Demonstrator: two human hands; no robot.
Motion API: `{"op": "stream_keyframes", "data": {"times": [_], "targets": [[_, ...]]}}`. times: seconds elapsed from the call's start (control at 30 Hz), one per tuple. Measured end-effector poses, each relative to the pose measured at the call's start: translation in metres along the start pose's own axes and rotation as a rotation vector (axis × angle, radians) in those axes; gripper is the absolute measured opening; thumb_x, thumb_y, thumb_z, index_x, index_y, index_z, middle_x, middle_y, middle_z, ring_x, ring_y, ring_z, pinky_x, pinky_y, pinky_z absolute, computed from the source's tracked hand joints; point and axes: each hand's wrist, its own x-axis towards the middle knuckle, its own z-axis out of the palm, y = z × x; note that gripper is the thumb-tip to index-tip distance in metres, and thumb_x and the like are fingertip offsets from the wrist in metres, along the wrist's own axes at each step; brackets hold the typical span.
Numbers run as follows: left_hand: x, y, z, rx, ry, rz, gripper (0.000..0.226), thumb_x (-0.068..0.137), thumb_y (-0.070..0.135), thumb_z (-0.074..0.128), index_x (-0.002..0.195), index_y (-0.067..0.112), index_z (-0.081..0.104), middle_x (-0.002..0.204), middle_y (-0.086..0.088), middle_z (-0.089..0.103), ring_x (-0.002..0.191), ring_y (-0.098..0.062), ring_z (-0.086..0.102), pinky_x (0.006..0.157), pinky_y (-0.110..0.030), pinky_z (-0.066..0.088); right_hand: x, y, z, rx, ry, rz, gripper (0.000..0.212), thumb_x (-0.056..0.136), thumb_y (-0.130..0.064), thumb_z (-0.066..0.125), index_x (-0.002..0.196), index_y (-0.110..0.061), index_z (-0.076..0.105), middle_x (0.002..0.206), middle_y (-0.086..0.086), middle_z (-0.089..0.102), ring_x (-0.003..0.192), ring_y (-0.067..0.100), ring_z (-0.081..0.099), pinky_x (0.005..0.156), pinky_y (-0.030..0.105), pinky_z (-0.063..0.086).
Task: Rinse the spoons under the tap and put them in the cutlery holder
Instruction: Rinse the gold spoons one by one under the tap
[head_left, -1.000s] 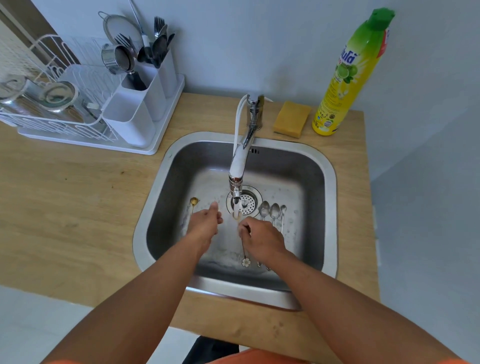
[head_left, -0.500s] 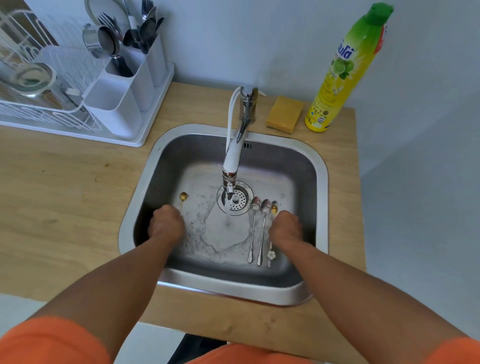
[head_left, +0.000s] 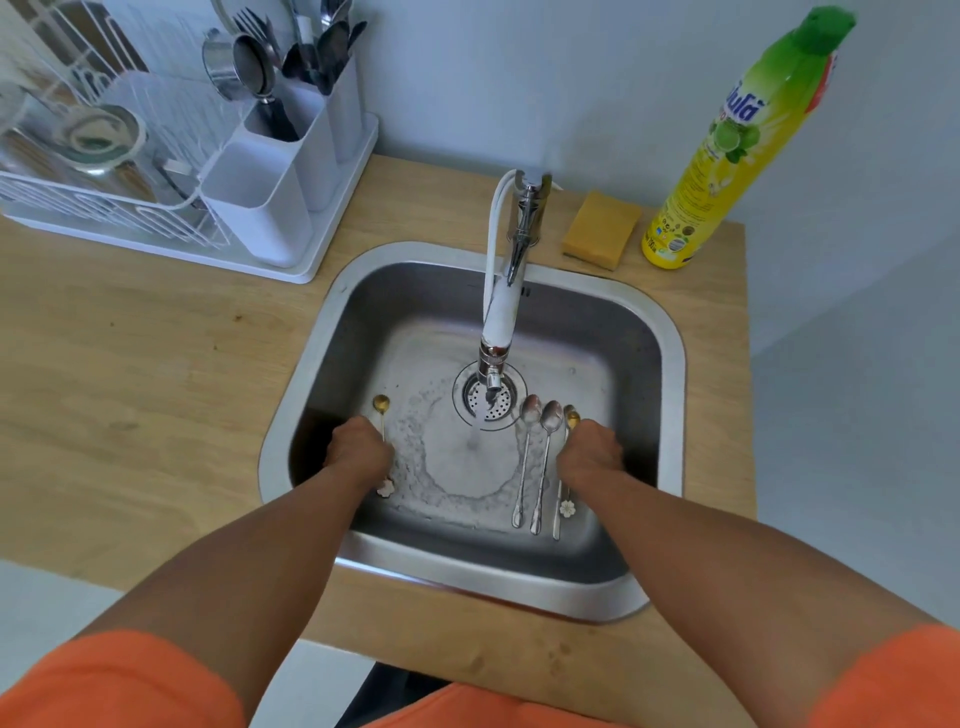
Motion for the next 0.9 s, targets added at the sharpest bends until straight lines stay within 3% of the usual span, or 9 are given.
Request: {"op": "stream_keyframes", "data": {"times": [0.1, 0.23, 0.3, 0.4, 0.53, 0.6, 0.7, 0.77, 0.9], "targets": [[-0.002, -0.001, 0.003, 0.009, -0.041, -0.021, 0.024, 0.089, 0.015, 0.076, 0.107, -0.001, 0.069, 0.109, -0.021, 0.072, 0.098, -0.038, 0.072, 0.069, -0.034, 0.053, -0.003, 0.001, 0.002, -0.006, -0.031, 0.003, 0.021, 0.095, 0.003, 0.056, 0.111, -0.001, 0.068, 0.113, 0.017, 0.069, 0.104, 0.035, 0.071, 0.084, 0.037, 0.061], [-0.007, 0.003, 0.004, -0.031, -0.097, -0.046, 0.022, 0.091, 0.017, 0.074, 0.081, 0.006, 0.058, 0.1, -0.019, 0.072, 0.073, -0.03, 0.067, 0.054, -0.03, 0.048, -0.005, 0.003, 0.003, -0.021, -0.018, 0.012, 0.021, 0.095, 0.001, 0.056, 0.111, 0.0, 0.069, 0.113, 0.018, 0.07, 0.106, 0.037, 0.071, 0.084, 0.037, 0.059], [-0.011, 0.009, 0.003, -0.065, -0.159, -0.061, 0.017, 0.09, 0.017, 0.072, 0.087, 0.004, 0.063, 0.093, -0.019, 0.071, 0.072, -0.031, 0.069, 0.049, -0.028, 0.046, -0.006, 0.004, 0.004, -0.013, -0.012, 0.016, 0.021, 0.096, 0.001, 0.054, 0.111, 0.0, 0.069, 0.113, 0.018, 0.071, 0.105, 0.037, 0.071, 0.084, 0.039, 0.06], [-0.018, 0.017, 0.003, -0.177, -0.211, -0.059, 0.019, 0.09, 0.019, 0.068, 0.096, 0.001, 0.067, 0.08, -0.017, 0.068, 0.054, -0.025, 0.061, 0.041, -0.022, 0.041, -0.011, 0.005, 0.002, 0.015, -0.012, 0.017, 0.02, 0.096, -0.001, 0.055, 0.111, 0.0, 0.068, 0.114, 0.018, 0.07, 0.105, 0.038, 0.07, 0.085, 0.041, 0.061], [-0.029, 0.029, 0.007, -0.372, -0.28, -0.003, 0.011, 0.089, 0.013, 0.066, 0.085, 0.003, 0.065, 0.065, -0.01, 0.054, 0.036, -0.015, 0.043, 0.036, -0.016, 0.029, -0.02, -0.007, 0.0, 0.088, 0.053, -0.02, 0.027, 0.098, -0.014, 0.051, 0.12, -0.006, 0.063, 0.12, 0.017, 0.067, 0.111, 0.038, 0.066, 0.087, 0.041, 0.055], [-0.035, 0.036, 0.009, -0.421, -0.323, 0.025, 0.011, 0.089, 0.01, 0.068, 0.079, 0.007, 0.063, 0.064, -0.01, 0.048, 0.036, -0.015, 0.036, 0.038, -0.017, 0.026, -0.027, -0.021, 0.0, 0.164, 0.032, -0.126, 0.027, 0.102, -0.027, 0.046, 0.108, -0.012, 0.067, 0.107, 0.013, 0.069, 0.102, 0.035, 0.067, 0.08, 0.037, 0.052], [-0.047, 0.044, 0.012, -0.444, -0.387, 0.074, 0.016, 0.089, 0.012, 0.069, 0.077, 0.012, 0.059, 0.065, -0.01, 0.042, 0.037, -0.015, 0.03, 0.042, -0.019, 0.022, -0.036, -0.041, 0.007, 0.378, -0.22, -0.267, 0.031, 0.098, -0.028, 0.054, 0.076, -0.011, 0.068, 0.072, 0.002, 0.066, 0.067, 0.02, 0.061, 0.063, 0.031, 0.048], [-0.053, 0.047, 0.015, -0.45, -0.43, 0.083, 0.025, 0.091, 0.021, 0.073, 0.07, 0.015, 0.059, 0.059, -0.007, 0.042, 0.035, -0.014, 0.029, 0.041, -0.02, 0.022, -0.038, -0.049, 0.01, 0.456, -0.352, -0.282, 0.031, 0.095, -0.027, 0.06, 0.08, -0.005, 0.074, 0.065, 0.001, 0.063, 0.054, 0.015, 0.052, 0.054, 0.028, 0.043], [-0.063, 0.049, 0.021, -0.475, -0.486, 0.065, 0.033, 0.093, 0.038, 0.075, 0.075, 0.013, 0.064, 0.052, -0.001, 0.046, 0.032, -0.009, 0.03, 0.036, -0.015, 0.023, -0.036, -0.053, 0.016, 0.587, -0.41, -0.202, 0.016, 0.094, -0.022, 0.067, 0.086, -0.017, 0.079, 0.059, -0.007, 0.062, 0.046, 0.009, 0.046, 0.042, 0.021, 0.035]]}}
